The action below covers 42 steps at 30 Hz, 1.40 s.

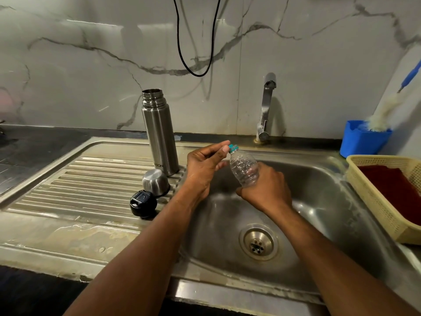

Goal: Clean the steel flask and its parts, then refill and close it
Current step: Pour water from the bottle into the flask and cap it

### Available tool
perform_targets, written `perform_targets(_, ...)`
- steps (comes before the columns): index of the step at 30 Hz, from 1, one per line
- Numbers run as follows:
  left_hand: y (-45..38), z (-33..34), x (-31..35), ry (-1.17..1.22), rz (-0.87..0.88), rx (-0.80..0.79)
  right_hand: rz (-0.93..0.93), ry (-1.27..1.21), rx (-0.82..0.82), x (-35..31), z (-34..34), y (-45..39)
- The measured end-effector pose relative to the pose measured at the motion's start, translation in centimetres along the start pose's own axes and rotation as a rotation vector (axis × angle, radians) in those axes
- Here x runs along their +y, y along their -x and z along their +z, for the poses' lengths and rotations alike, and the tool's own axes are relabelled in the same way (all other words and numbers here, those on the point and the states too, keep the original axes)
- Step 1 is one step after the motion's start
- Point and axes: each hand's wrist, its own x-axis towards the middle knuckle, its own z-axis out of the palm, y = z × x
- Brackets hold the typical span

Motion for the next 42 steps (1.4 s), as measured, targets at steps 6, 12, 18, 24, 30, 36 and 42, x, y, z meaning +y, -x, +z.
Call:
perform_targets(6,0.2,0.5,0.1,0.017,-0.003,0.000,-0.043,0.105,0.050,-0.2,-0.5,0.2)
perform_targets(12,0.1,0.4,-0.1,0.072,-0.023,-0.032,-0.052,0.101,0.062,-0.2,-0.5,0.2)
perform_targets(18,0.3,0.3,0.2,0.048,-0.017,-0.122,-0.032,-0.038,-0.016,0.0,0.4,0.0)
perform_targets(24,0.6,1.0,0.2,0.044,-0.033,0.025,-0.055,-0.038,-0.003,-0.6,0.5,0.4)
perform_targets(30,0.8,0.7,0.4,0.014,-0.080,-0.062,-0.061,-0.044,0.008,-0.5,0.0,0.6)
perform_targets(36,0.2,-0.8,0.4,0.138,-0.155,-0.293,-0.039,-0.515,-0.412,-0.2,-0.8,0.2)
perform_targets(42,0.5,0.3,-0.4,0.085,-0.212,-0.062,-0.071,0.003,-0.091,-0.8,-0.9,0.6)
